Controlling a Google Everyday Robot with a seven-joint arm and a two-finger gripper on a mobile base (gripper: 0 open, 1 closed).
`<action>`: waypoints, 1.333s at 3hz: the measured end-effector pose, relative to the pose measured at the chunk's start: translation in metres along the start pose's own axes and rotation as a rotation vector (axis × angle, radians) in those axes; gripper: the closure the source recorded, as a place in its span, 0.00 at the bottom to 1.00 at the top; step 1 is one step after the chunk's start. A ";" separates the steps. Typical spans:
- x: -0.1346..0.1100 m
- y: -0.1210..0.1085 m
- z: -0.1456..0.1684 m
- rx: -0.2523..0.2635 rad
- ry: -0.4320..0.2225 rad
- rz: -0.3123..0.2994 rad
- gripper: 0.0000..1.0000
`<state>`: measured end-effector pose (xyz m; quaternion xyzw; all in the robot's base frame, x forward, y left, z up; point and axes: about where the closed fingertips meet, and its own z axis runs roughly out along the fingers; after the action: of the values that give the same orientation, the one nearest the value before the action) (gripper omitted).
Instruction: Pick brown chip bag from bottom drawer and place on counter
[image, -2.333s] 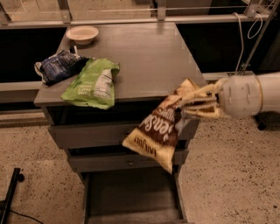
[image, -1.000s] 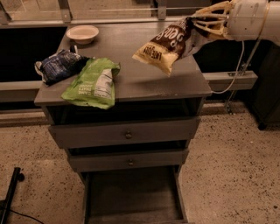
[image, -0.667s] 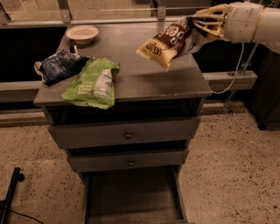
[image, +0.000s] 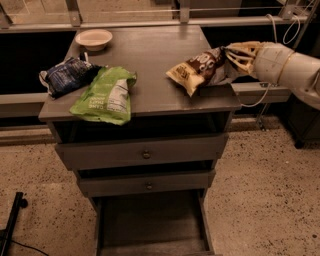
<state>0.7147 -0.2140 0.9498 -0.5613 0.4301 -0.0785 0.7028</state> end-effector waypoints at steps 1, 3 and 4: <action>0.013 0.078 0.018 -0.063 0.018 0.067 0.35; -0.038 0.145 0.080 -0.306 -0.101 -0.007 0.00; -0.043 0.138 0.080 -0.306 -0.101 -0.007 0.00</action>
Offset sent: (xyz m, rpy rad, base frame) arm -0.0745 0.2347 -0.1473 -0.3429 0.2162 0.6344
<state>0.6926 -0.0816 0.8535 -0.6664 0.3991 0.0137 0.6296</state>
